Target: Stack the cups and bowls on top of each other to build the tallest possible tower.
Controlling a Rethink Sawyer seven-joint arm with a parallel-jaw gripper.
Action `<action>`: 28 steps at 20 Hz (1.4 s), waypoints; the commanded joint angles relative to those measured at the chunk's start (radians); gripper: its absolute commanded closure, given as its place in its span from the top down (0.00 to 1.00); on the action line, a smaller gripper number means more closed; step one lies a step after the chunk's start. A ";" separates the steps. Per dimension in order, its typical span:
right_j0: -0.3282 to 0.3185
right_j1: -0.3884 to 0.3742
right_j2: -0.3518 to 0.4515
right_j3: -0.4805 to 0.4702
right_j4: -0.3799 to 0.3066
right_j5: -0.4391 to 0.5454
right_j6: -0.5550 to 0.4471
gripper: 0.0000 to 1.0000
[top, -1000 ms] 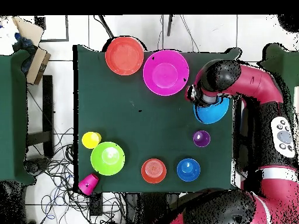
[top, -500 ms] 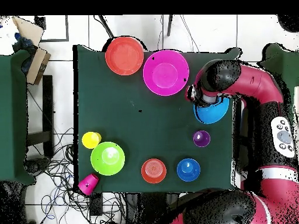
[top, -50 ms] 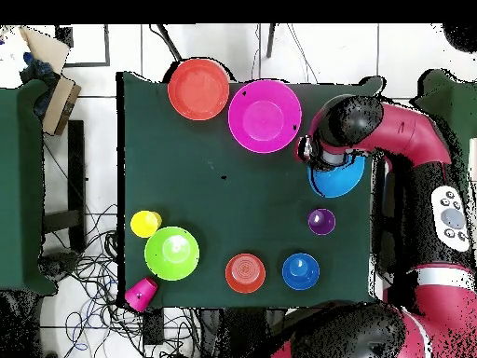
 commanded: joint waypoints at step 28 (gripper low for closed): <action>0.055 0.029 0.022 0.052 -0.124 -0.099 -0.243 0.00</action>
